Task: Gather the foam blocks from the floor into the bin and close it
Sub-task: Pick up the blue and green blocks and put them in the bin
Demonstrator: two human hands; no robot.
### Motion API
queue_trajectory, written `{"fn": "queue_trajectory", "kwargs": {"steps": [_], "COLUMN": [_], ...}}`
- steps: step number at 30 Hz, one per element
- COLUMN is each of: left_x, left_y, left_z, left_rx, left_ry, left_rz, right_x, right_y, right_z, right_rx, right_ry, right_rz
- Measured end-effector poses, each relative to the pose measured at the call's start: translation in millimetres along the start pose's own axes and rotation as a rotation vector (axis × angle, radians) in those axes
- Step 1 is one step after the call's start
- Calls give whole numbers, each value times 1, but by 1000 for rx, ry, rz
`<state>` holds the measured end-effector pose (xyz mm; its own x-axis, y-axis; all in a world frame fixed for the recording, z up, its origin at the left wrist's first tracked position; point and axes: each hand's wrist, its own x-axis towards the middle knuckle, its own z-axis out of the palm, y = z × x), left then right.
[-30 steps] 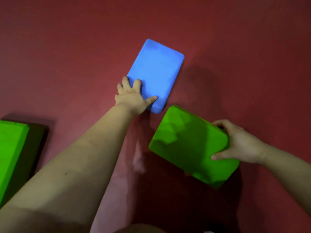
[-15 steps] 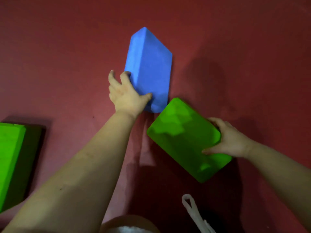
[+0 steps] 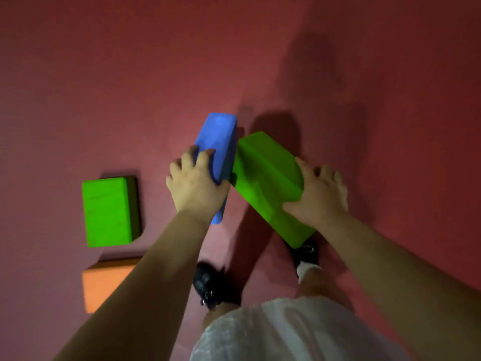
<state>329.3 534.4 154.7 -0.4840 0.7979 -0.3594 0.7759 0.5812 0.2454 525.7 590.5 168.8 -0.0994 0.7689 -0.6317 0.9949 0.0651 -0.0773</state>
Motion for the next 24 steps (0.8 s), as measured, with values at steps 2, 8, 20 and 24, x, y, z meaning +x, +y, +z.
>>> {"fn": "queue_trajectory", "kwargs": {"steps": [2,8,20,24], "left_x": [-35,-144,-445,-607], "left_y": [24,77,265,338], "left_z": [-52,-177,-268,-233], "left_rx": [36,148,303,334], "left_ry": [-26,-22,-29,-129], "left_rz": [74,361,1369,1702], "right_x": [-54,-228,-608,-723], "right_y": [-4,10,165,238], "right_z": [-44,-135,-175,-125], "right_rx": [15,113,421,618], "right_ry": [18,67,312,381], "right_rz": [18,203,829,1110]}}
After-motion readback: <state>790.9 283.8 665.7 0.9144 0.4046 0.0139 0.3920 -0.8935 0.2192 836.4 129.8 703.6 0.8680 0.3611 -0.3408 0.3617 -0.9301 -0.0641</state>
